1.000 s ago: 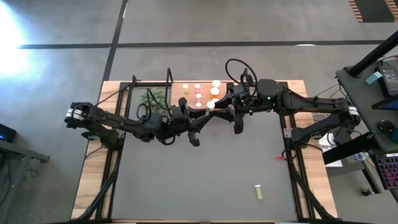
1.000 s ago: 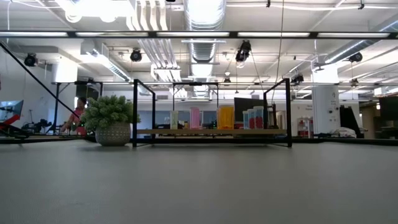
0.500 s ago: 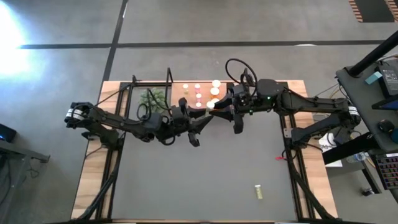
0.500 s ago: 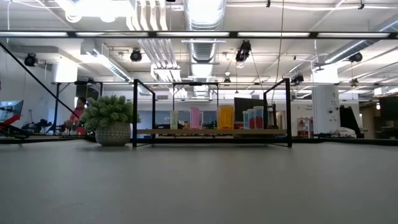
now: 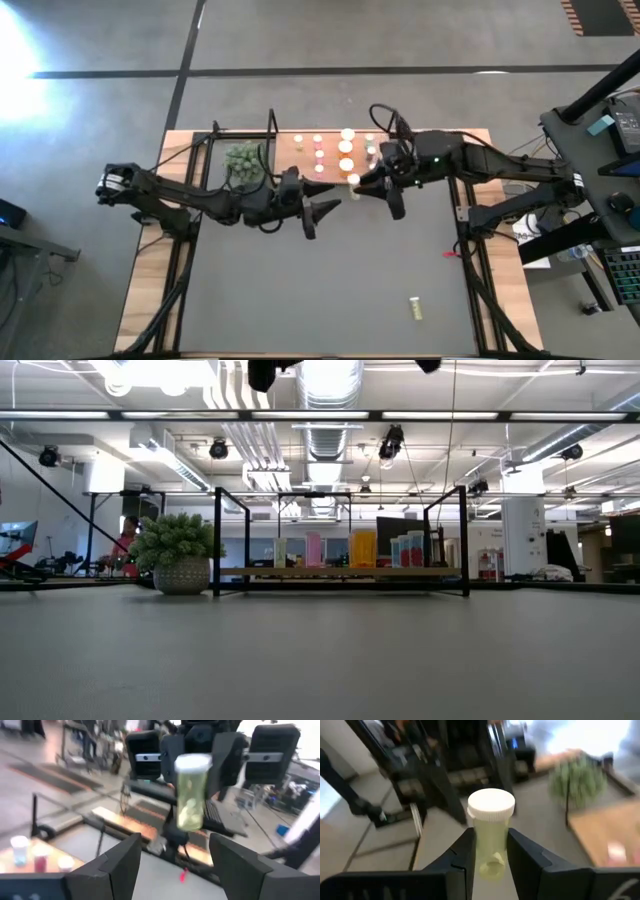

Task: Pick and place medicine bottles onto shelf by color
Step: Put the left yellow pill bottle on the shelf aligned with the other yellow pill bottle

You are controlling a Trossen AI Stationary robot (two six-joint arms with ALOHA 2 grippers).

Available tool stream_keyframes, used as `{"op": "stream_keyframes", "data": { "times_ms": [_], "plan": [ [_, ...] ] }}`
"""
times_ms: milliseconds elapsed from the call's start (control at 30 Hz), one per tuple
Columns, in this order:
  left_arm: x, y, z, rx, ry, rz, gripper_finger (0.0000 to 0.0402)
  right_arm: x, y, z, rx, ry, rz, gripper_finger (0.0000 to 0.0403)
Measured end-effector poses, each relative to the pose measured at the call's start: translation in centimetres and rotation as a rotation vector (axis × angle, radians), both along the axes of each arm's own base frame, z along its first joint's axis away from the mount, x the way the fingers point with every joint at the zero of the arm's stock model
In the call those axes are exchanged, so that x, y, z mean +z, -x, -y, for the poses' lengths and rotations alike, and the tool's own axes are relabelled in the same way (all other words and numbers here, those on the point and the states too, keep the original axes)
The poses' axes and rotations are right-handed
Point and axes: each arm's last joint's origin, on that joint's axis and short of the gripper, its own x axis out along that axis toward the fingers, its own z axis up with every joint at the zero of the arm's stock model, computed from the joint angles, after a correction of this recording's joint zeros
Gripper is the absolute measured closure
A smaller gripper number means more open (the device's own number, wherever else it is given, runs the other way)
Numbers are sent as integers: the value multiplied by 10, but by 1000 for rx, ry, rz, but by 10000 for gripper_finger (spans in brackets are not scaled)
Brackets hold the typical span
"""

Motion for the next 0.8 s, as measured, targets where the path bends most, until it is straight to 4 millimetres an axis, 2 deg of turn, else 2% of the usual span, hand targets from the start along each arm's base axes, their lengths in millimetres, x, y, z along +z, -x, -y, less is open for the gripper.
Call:
{"op": "stream_keyframes", "data": {
  "times_ms": [100, 233, 467, 800],
  "plan": [
    [0, 4, 1, -70, 52, -28, 183, -12, 1, -1, -8, -33, -127, 316],
    [-1, 5, 4, -156, 68, -43, 183, -26, -6, -6, 3, -57, -228, 316],
    [-17, -2, 4, -154, 26, -124, 183, -43, -24, -19, 78, -14, -284, 316],
    [-20, -2, 5, -190, -165, -192, 183, -51, -34, -21, 90, 7, -294, 316]
  ]
}}
